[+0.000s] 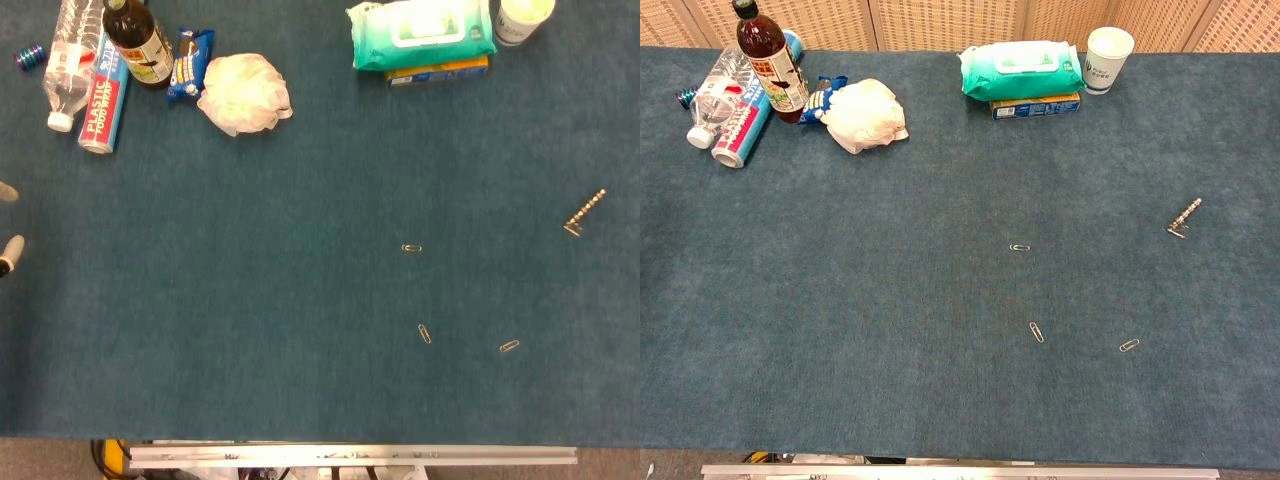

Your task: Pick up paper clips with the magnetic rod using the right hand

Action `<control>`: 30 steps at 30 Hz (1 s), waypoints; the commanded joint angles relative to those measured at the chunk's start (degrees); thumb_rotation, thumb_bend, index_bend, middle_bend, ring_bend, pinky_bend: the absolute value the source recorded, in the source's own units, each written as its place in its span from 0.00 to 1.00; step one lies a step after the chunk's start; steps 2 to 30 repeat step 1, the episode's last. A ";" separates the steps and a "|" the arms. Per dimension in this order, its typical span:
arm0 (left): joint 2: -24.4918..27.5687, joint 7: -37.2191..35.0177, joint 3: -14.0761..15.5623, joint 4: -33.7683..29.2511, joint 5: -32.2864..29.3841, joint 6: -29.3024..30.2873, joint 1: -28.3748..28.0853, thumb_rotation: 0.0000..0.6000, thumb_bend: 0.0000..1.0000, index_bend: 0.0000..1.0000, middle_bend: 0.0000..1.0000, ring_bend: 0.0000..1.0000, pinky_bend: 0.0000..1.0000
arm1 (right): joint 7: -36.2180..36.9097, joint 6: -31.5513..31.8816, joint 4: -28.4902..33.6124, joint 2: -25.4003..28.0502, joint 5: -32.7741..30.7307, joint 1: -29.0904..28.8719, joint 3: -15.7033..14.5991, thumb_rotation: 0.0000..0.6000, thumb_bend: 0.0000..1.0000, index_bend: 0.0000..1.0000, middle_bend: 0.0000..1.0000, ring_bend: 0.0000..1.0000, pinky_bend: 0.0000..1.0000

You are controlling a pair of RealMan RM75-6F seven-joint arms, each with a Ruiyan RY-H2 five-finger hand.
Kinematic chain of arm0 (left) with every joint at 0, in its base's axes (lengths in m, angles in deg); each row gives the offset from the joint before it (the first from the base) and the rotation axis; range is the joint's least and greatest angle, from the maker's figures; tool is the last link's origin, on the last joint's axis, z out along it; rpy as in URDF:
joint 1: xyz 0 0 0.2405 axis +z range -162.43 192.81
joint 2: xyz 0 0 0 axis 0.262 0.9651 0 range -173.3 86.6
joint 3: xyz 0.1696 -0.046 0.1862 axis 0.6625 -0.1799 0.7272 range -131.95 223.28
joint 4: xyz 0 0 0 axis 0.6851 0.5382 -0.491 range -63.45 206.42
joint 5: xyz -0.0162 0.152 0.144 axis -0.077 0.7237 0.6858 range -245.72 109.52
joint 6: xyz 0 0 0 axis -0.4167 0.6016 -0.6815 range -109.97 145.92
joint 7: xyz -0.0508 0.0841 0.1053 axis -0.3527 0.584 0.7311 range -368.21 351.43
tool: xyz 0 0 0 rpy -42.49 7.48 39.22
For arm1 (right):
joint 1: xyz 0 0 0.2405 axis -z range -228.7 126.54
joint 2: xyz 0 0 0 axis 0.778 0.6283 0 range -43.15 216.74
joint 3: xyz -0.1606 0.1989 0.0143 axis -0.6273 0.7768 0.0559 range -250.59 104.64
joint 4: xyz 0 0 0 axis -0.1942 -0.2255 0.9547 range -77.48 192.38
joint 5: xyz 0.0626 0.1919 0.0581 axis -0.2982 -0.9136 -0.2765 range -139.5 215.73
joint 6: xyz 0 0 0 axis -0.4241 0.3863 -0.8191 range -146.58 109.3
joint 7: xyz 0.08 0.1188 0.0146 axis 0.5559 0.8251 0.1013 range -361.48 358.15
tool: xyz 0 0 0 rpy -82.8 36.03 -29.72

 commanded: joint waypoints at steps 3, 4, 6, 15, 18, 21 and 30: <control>-0.15 -0.15 -0.02 0.24 -0.20 -0.61 -0.36 1.00 0.26 0.37 0.33 0.29 0.54 | 2.71 0.38 -1.61 0.08 -0.04 1.05 0.60 1.00 0.25 0.22 0.26 0.07 0.27; -0.15 -0.15 -0.02 0.24 -0.20 -0.61 -0.36 1.00 0.26 0.37 0.33 0.29 0.54 | 2.71 0.38 -1.61 0.08 -0.04 1.05 0.60 1.00 0.25 0.22 0.26 0.07 0.27; -0.15 -0.15 -0.02 0.24 -0.20 -0.61 -0.36 1.00 0.26 0.37 0.33 0.29 0.54 | 2.71 0.38 -1.61 0.08 -0.04 1.05 0.60 1.00 0.25 0.22 0.26 0.07 0.27; -0.15 -0.15 -0.02 0.24 -0.20 -0.61 -0.36 1.00 0.26 0.37 0.33 0.29 0.54 | 2.71 0.38 -1.61 0.08 -0.04 1.05 0.60 1.00 0.25 0.22 0.26 0.07 0.27; -0.15 -0.15 -0.02 0.24 -0.20 -0.61 -0.36 1.00 0.26 0.37 0.33 0.29 0.54 | 2.71 0.38 -1.61 0.08 -0.04 1.05 0.60 1.00 0.25 0.22 0.26 0.07 0.27; -0.15 -0.15 -0.02 0.24 -0.20 -0.61 -0.36 1.00 0.26 0.37 0.33 0.29 0.54 | 2.71 0.38 -1.61 0.08 -0.04 1.05 0.60 1.00 0.25 0.22 0.26 0.07 0.27; -0.15 -0.15 -0.02 0.24 -0.20 -0.61 -0.36 1.00 0.26 0.37 0.33 0.29 0.54 | 2.71 0.38 -1.61 0.08 -0.04 1.05 0.60 1.00 0.25 0.22 0.26 0.07 0.27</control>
